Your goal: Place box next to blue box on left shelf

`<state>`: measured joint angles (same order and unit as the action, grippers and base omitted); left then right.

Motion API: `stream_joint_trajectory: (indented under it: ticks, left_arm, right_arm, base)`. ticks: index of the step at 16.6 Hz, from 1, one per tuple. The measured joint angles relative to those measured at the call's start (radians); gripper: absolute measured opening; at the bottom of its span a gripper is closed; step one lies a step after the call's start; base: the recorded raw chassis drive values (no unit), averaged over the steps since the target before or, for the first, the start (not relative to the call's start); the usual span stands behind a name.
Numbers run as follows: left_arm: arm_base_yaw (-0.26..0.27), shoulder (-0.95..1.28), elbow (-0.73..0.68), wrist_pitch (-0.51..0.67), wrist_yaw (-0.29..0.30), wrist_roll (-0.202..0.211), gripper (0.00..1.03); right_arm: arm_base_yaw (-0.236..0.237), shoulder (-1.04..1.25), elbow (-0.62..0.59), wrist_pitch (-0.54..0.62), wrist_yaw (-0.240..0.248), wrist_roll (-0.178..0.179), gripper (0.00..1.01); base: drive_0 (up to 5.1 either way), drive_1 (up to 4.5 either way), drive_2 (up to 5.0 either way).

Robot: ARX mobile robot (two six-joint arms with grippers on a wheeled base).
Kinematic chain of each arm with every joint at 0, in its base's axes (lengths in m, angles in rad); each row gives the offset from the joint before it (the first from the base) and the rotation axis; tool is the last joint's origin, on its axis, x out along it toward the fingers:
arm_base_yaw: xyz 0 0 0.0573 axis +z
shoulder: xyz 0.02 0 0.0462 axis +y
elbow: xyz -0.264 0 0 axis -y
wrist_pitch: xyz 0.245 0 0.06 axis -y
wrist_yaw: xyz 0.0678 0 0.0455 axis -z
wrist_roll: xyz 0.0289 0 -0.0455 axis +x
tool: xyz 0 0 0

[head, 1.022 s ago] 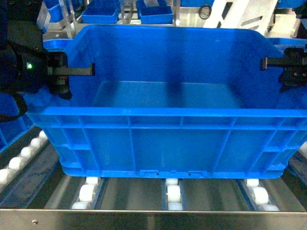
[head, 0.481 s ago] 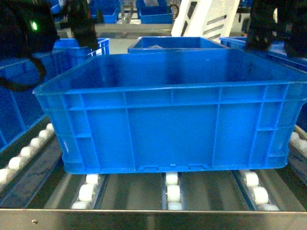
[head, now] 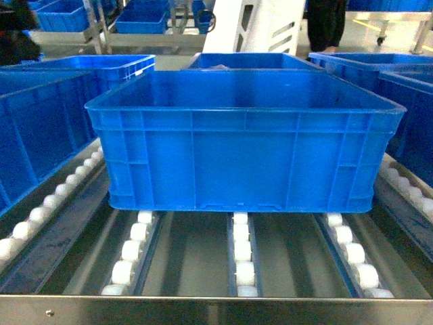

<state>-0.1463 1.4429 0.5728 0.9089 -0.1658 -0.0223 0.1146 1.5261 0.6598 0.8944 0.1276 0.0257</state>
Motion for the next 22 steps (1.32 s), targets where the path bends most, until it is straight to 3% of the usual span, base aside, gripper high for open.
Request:
stream_joint_trajectory:
  ticks: [3,4,6,8,10,14,15,19,22]
  left_arm:
    - [0.029,-0.119,-0.206,0.019,0.057,0.005,0.05]
    - [0.046,-0.172,-0.251,0.027,0.063,0.005,0.02]
    - [0.067,-0.272,-0.334,0.017,0.083,0.005,0.02]
    - [0.077,-0.333,-0.385,-0.008,0.1,0.005,0.02]
    - [0.125,-0.376,-0.409,-0.024,0.152,0.006,0.02]
    - [0.153,-0.445,-0.439,-0.051,0.152,0.005,0.02]
    - [0.146,-0.821,-0.557,-0.309,0.165,0.006,0.02]
    - [0.146,-1.001,-0.557,-0.472,0.165,0.006,0.02]
    - [0.146,-1.042,-0.557,-0.51,0.165,0.006,0.02]
  right_arm:
    - [-0.022,-0.134,-0.223,0.049,-0.039,-0.016,0.09]
    - [-0.033,-0.183,-0.279,0.056,-0.051,-0.02,0.01]
    - [-0.052,-0.286,-0.375,0.06,-0.061,-0.02,0.02]
    - [-0.097,-0.349,-0.432,0.042,-0.122,-0.02,0.02]
    - [-0.116,-0.389,-0.461,0.03,-0.123,-0.019,0.02]
    - [-0.12,-0.456,-0.501,0.004,-0.124,-0.02,0.02]
    - [-0.115,-0.838,-0.646,-0.232,-0.128,-0.02,0.02]
    - [-0.115,-1.033,-0.647,-0.408,-0.128,-0.02,0.02]
    - [-0.115,-1.084,-0.647,-0.456,-0.128,-0.02,0.02]
  base:
    - [0.0,0.0,0.0]
    - [0.0,0.0,0.0]
    - [0.0,0.0,0.0]
    - [0.0,0.0,0.0]
    - [0.0,0.0,0.0]
    - [0.0,0.0,0.0]
    - [0.0,0.0,0.0]
    - [0.0,0.0,0.0]
    - [0.0,0.0,0.0]
